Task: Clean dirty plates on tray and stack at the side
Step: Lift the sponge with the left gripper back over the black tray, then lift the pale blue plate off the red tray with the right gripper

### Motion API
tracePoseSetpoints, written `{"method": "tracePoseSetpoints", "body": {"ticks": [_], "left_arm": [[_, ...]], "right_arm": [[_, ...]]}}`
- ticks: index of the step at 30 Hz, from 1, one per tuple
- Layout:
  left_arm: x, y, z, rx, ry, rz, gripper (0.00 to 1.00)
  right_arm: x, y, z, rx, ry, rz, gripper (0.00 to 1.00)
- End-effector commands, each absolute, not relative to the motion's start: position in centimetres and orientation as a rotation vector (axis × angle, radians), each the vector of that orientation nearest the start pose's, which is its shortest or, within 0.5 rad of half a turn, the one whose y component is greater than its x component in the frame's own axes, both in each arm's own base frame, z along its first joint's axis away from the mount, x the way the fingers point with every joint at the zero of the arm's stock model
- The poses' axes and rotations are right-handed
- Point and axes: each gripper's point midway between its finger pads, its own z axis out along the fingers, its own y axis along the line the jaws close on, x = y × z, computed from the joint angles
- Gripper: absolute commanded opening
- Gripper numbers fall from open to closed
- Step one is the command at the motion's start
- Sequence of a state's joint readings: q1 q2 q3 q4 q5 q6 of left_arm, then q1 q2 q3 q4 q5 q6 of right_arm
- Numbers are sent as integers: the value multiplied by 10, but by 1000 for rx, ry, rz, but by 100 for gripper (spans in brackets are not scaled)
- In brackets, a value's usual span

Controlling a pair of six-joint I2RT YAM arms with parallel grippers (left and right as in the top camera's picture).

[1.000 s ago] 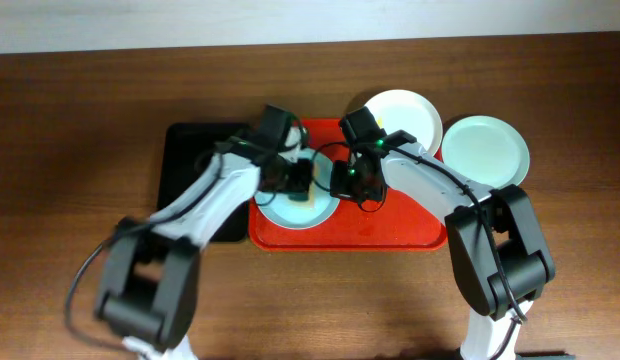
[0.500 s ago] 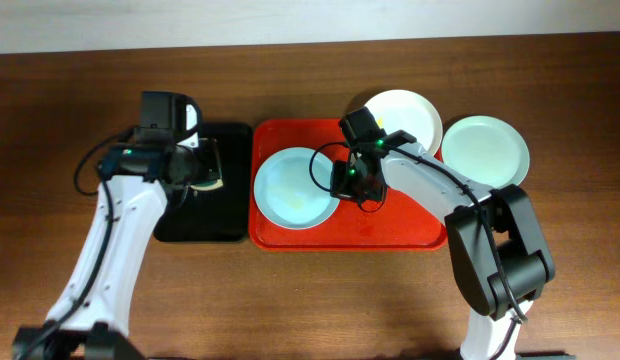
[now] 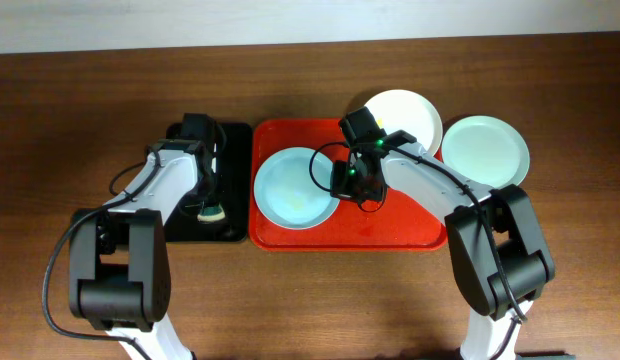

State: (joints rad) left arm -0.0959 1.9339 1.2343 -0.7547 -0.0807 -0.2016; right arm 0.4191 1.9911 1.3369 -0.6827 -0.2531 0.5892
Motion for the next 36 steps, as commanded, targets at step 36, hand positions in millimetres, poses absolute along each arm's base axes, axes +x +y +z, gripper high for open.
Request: {"method": "tracePoseSetpoints", "body": {"ticks": [36], "left_arm": [[357, 25, 30, -448, 2963, 125, 0]], "right_arm": [[364, 203, 3, 187, 2978, 421, 10]]}}
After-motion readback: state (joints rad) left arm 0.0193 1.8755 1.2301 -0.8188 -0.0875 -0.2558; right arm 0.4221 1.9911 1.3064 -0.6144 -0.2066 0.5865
